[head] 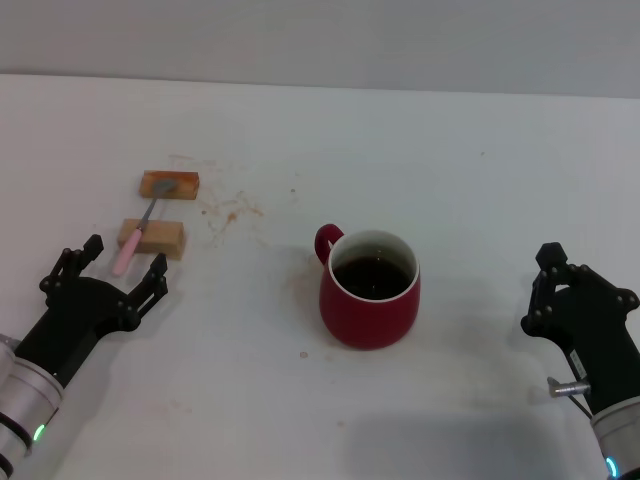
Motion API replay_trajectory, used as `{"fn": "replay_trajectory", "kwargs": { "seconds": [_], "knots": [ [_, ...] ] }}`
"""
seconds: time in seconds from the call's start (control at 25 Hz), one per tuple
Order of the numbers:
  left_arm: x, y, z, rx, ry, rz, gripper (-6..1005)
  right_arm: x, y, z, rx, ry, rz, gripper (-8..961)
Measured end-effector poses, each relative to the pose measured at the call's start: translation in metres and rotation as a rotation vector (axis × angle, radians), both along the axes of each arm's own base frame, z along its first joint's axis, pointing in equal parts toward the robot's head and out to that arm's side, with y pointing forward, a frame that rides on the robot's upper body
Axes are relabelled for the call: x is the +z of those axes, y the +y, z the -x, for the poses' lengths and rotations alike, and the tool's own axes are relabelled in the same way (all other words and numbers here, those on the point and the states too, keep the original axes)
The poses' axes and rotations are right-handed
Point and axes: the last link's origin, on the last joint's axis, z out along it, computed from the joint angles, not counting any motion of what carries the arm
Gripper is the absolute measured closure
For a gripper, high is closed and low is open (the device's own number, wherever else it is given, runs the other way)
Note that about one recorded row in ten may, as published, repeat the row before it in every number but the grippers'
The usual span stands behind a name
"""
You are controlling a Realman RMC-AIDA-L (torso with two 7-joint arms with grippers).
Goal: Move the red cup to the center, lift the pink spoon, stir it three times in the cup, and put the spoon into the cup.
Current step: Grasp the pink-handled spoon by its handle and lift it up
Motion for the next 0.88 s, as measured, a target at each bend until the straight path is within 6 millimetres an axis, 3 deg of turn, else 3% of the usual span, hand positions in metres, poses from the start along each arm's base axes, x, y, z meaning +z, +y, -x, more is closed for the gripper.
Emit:
{"fn": "replay_trajectory", "kwargs": {
  "seconds": [0.88],
  "knots": [
    [-0.0025,0.0038,-0.0008,0.008,0.006,0.011,168,-0.0004,-0.0018,-0.0007,-0.002,0.0,0.003,953]
  ]
}}
